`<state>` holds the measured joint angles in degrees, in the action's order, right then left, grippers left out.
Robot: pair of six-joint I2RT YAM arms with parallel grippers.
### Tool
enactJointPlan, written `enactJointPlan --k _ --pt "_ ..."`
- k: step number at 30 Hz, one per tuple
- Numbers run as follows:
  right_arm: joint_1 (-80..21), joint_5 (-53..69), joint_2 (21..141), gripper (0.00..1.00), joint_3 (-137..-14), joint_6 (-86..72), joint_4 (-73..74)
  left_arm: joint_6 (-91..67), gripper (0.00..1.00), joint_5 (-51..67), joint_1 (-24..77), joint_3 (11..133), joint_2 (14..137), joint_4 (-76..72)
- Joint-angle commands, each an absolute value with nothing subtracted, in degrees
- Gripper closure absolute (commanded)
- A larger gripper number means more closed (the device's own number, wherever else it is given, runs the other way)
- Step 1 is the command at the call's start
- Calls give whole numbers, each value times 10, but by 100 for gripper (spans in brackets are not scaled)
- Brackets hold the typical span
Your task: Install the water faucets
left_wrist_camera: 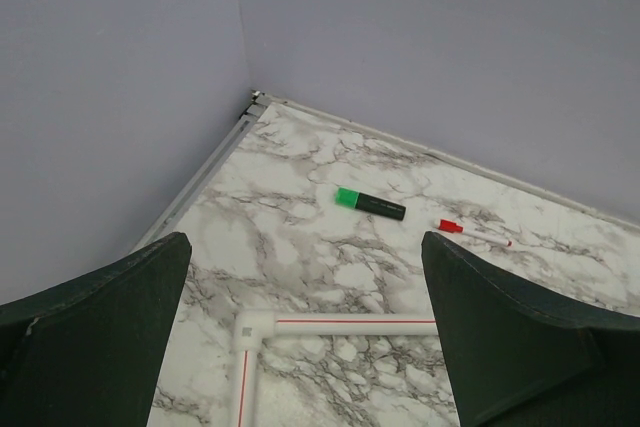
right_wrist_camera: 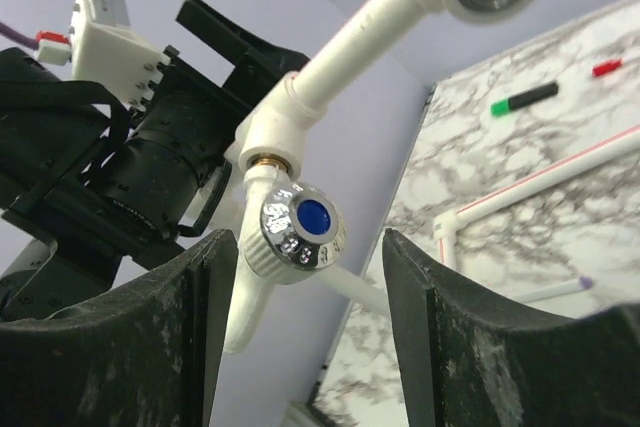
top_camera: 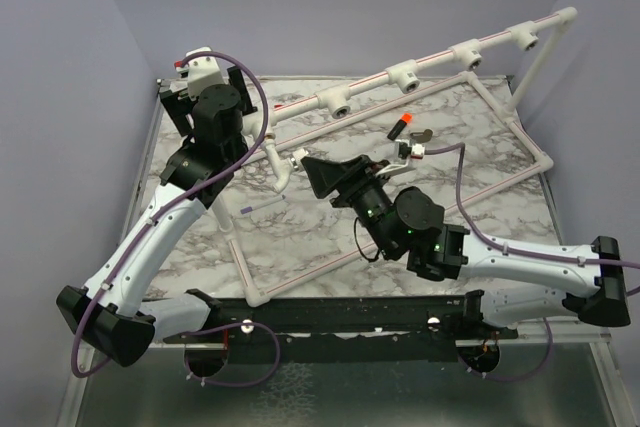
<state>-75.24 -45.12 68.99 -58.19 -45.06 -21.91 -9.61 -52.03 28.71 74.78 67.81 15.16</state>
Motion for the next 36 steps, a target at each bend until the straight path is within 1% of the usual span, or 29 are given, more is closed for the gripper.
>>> enactJointPlan --k 1,3,6,10,16,21,23,28,32,36 --pt "-748 -409 655 36 -575 -256 -255 -86 1 -512 289 739 687 217" --pt "-748 -364 640 36 -564 -137 -286 -85 1 -508 289 742 687 219" --pt "-748 -294 622 30 -566 -13 -294 -82 1 -505 289 744 688 219" --pt "-748 -240 625 25 -610 131 -216 -75 1 -493 288 746 690 220" --pt "-748 -144 626 25 -641 319 -122 -67 1 -463 288 759 690 231" --pt "-748 -74 640 17 -663 459 -28 -64 1 -436 287 764 682 243" --pt "-748 -55 647 16 -677 506 -4 -62 1 -429 287 767 678 251" --pt "-748 -34 668 16 -692 627 32 -59 1 -402 284 774 670 271" --pt "-748 -47 698 16 -710 711 54 -58 1 -375 280 770 664 283" --pt "-748 -70 723 16 -708 782 32 -56 1 -373 277 764 664 286"
